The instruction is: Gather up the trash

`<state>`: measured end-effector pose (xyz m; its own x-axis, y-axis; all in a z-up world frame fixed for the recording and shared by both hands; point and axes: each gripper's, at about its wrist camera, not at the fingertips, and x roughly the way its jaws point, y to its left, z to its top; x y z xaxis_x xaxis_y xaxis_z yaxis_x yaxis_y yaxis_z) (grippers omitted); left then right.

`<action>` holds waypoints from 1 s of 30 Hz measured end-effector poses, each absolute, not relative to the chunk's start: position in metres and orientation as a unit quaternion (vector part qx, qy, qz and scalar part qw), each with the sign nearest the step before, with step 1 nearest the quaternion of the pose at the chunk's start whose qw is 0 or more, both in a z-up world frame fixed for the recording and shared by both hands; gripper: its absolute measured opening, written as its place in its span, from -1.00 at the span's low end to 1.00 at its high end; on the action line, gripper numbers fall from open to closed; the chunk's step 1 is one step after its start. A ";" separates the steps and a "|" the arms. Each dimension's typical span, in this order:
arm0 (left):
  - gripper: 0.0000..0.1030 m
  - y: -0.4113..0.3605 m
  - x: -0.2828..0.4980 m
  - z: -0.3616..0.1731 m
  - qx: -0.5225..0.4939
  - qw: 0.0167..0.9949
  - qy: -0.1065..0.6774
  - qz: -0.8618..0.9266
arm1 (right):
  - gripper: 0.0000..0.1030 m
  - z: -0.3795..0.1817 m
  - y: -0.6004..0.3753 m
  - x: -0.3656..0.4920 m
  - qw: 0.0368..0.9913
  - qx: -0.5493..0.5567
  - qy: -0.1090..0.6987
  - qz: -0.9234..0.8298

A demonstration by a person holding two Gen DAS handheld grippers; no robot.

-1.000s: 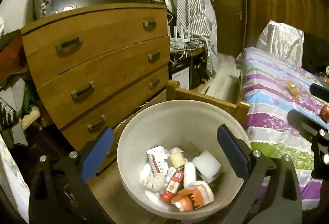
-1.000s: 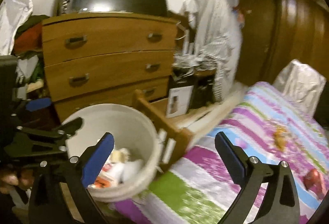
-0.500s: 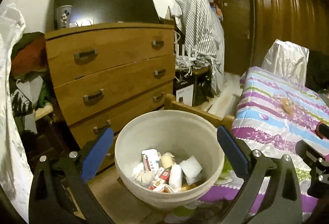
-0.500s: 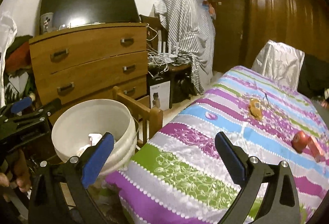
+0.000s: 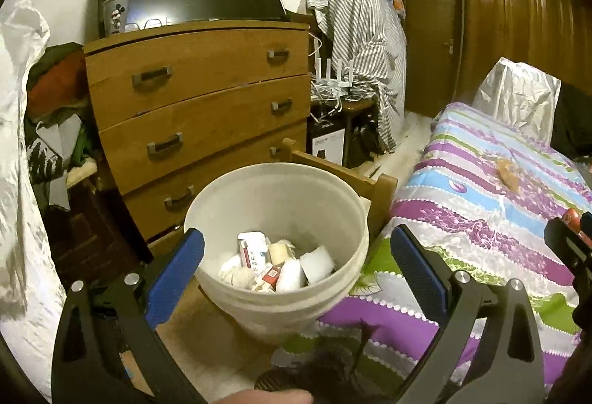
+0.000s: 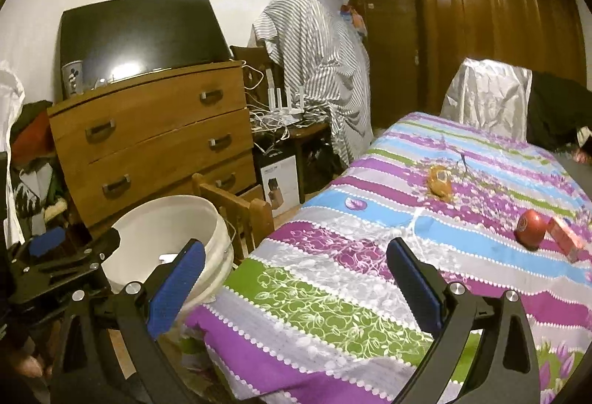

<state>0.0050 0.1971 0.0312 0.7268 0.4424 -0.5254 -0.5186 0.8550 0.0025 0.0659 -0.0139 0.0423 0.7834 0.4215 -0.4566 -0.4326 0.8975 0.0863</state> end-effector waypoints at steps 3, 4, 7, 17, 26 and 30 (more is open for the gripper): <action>0.89 0.192 0.005 0.031 -0.070 0.926 0.267 0.259 | 0.90 0.042 -0.020 0.066 0.945 -0.009 0.239 0.224; 0.89 0.191 0.006 0.030 -0.070 0.925 0.268 0.259 | 0.90 0.041 -0.021 0.067 0.945 -0.008 0.239 0.224; 0.89 0.191 0.007 0.030 -0.075 0.923 0.273 0.259 | 0.90 0.041 -0.024 0.067 0.945 -0.004 0.239 0.223; 0.89 0.193 0.006 0.029 -0.081 0.921 0.279 0.259 | 0.90 0.039 -0.018 0.065 0.943 -0.015 0.239 0.232; 0.89 0.201 -0.003 0.030 -0.077 0.915 0.256 0.303 | 0.90 0.036 -0.002 0.063 0.939 -0.021 0.245 0.241; 0.89 0.203 -0.007 0.031 -0.076 0.913 0.254 0.310 | 0.90 0.033 0.004 0.065 0.932 -0.016 0.253 0.258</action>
